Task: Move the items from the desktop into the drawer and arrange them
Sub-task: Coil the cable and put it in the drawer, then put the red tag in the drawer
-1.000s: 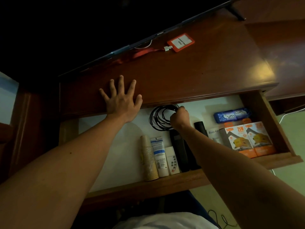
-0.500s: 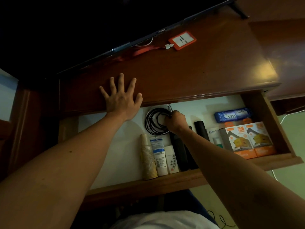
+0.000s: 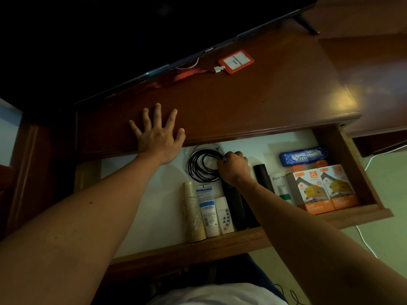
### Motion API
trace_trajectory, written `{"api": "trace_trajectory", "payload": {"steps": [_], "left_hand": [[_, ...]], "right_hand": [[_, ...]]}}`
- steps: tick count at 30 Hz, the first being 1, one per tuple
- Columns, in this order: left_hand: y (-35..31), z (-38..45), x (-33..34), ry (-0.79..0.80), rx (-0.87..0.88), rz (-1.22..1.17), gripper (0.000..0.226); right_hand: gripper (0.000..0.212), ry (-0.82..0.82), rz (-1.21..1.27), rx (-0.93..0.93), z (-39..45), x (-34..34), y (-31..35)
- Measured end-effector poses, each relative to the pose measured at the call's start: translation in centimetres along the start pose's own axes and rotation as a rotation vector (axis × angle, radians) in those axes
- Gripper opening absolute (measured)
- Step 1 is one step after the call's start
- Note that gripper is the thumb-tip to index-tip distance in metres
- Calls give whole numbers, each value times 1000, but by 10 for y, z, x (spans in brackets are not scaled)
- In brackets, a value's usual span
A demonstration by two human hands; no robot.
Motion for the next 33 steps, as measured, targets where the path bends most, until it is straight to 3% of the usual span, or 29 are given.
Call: {"api": "trace_trajectory", "payload": {"steps": [5, 14, 19, 21, 25, 33], "left_hand": [[1, 0, 1, 16, -3, 1, 69], [-7, 1, -2, 68, -24, -50, 68], [-36, 10, -10, 37, 12, -50, 68], [-54, 26, -17, 29, 23, -79, 68], [-80, 47, -20, 53, 42, -71, 67], [-93, 68, -8, -33, -11, -47, 71]], "right_hand": [[36, -110, 97, -95, -12, -8, 2], [28, -520, 268, -421, -35, -52, 7], [29, -596, 218, -425, -11, -95, 21], [33, -578, 150, -407, 10, -121, 29], [47, -394, 11, -328, 56, -151, 45], [56, -262, -140, -424, 134, -172, 56]]}}
Point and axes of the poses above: each hand's wrist, its own z-axis towards the middle knuckle, its own x-axis out of the palm, y = z × x, the point moved 4 cm from there along z, towards the middle knuckle, and after that the axes turned 4 degrees about y, right-handed, at the moved point
